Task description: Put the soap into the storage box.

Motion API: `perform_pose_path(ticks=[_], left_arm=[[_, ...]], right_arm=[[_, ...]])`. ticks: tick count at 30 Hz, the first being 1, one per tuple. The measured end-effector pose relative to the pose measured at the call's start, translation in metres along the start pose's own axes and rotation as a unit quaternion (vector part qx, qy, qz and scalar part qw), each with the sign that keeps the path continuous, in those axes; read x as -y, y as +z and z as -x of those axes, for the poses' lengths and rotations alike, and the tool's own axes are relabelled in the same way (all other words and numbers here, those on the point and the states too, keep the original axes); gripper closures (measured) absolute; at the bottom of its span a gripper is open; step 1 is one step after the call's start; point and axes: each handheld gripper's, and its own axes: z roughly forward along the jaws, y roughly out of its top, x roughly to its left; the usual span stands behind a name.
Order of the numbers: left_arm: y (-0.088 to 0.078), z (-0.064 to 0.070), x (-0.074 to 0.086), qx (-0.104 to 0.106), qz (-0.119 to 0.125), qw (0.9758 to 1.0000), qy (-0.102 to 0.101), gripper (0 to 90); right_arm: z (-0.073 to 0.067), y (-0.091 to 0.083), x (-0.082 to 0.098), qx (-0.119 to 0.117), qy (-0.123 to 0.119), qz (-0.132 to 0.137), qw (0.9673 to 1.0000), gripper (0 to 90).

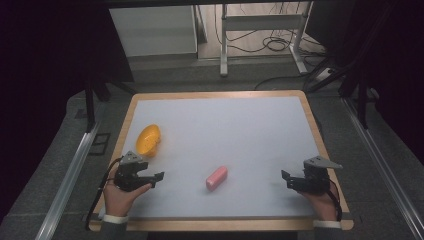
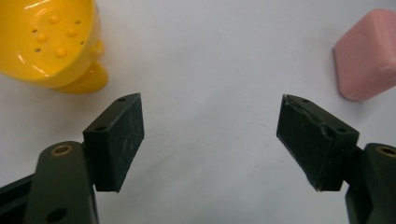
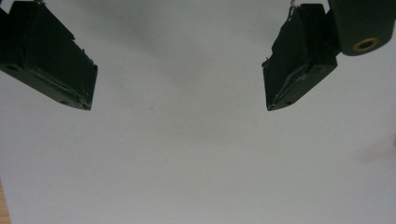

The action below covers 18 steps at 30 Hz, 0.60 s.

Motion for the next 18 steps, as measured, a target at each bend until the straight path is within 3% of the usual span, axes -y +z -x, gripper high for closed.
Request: perform_pose_path(ticks=[7, 18], left_arm=[[-0.005, 0.007, -0.009, -0.002, -0.019, 0.9997, 0.018, 23.4], [-0.010, 0.012, -0.021, 0.006, -0.018, 0.9994, 0.029, 23.2]], right_arm=[[0.002, -0.001, 0.000, 0.004, 0.000, -0.002, 1.0000, 9.7], [0.004, -0.007, 0.002, 0.011, 0.003, 0.001, 0.9999, 9.7]])
